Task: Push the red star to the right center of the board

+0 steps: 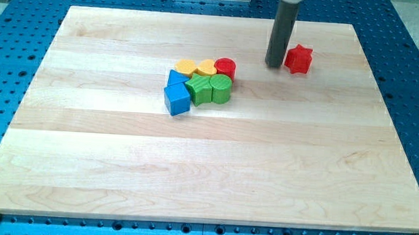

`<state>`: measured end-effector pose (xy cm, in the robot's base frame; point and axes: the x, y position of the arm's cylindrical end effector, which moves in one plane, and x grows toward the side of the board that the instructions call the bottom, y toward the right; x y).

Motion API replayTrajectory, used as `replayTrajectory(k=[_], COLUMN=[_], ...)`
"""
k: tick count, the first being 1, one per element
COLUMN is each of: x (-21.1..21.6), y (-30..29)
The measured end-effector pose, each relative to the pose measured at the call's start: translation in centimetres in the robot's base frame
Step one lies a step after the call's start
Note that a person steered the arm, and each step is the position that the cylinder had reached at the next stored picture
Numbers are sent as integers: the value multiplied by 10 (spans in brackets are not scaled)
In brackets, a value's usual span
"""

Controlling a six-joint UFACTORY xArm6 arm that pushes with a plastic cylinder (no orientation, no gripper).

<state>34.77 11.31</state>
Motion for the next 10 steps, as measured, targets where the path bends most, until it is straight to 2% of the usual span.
replayTrajectory(k=[1,2,3,4,5,6,7,8,9,10], x=[-25,-67,-66,-41,5,4,-18,-1,31,55], y=[3,-24,28,75,30,27,22,81,21,37])
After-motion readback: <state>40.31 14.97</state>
